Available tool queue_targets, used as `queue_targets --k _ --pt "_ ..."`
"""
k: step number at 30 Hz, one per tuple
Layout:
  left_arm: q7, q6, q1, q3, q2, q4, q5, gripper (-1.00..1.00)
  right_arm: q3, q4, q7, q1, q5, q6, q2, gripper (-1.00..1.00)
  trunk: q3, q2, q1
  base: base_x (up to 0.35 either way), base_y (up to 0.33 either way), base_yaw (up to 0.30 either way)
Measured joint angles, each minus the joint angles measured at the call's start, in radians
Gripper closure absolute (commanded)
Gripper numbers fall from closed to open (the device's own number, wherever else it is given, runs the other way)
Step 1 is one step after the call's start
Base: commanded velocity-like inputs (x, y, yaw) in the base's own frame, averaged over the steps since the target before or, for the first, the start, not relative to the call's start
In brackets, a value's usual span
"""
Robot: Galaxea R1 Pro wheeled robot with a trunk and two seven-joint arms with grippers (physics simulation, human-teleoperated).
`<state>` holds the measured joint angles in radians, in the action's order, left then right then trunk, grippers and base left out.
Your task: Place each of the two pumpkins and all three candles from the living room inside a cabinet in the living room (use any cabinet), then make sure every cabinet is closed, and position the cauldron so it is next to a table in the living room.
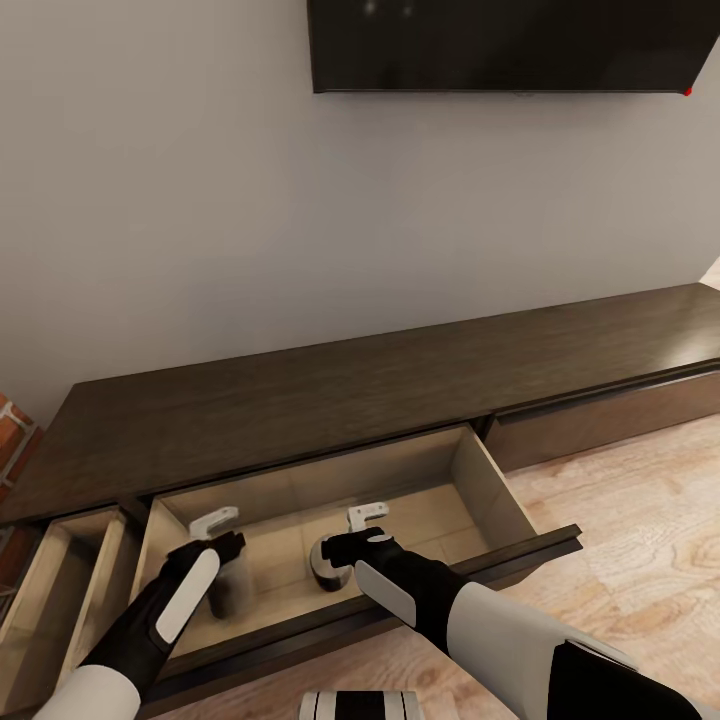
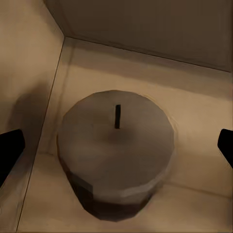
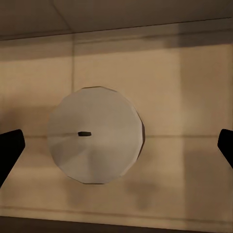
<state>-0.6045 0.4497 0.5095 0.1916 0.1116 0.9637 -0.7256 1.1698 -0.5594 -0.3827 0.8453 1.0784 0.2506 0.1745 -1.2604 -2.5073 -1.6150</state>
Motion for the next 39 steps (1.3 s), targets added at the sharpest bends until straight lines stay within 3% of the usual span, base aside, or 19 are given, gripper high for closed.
queue_targets --k 7,11,15,20,23,36,39 --pt "0.006 -0.004 0.0 -0.003 0.0 0.002 0.005 -1.0 0.0 0.0 0.0 0.0 0.0 0.0 0.0 -1.0 0.0 0.0 0.0 0.0 0.0 0.0" --pt "0.008 0.003 0.0 -0.022 0.001 0.0 -0.004 -1.0 0.0 0.0 0.0 0.0 -0.001 -0.001 0.0 -1.0 0.015 0.001 0.002 0.0 0.0 0.0" --pt "0.009 0.031 0.001 -0.027 0.004 0.0 -0.067 -1.0 0.0 0.0 0.0 0.0 -0.001 -0.001 0.0 -1.0 0.031 0.002 0.004 0.0 0.0 0.0" --pt "0.01 0.126 0.001 -0.038 0.01 0.001 -0.151 -1.0 0.0 0.0 0.0 0.0 -0.001 -0.001 0.0 -1.0 0.05 0.003 0.006 0.0 0.0 0.0" --pt "0.008 0.179 0.001 -0.054 0.011 0.004 -0.175 -1.0 0.0 0.0 0.0 0.0 -0.001 -0.001 0.0 -1.0 0.062 0.004 0.007 0.0 0.0 0.0" --pt "0.006 0.3 0.003 -0.105 0.014 0.043 -0.185 -1.0 0.0 -0.001 0.0 0.0 -0.001 -0.001 0.0 -1.0 0.112 0.007 0.013 0.0 0.0 0.0" --pt "0.006 0.307 0.003 -0.139 0.013 0.047 -0.185 -1.0 0.0 -0.002 0.001 0.0 -0.001 0.0 0.0 -1.0 0.124 0.007 0.014 0.0 0.0 0.0"
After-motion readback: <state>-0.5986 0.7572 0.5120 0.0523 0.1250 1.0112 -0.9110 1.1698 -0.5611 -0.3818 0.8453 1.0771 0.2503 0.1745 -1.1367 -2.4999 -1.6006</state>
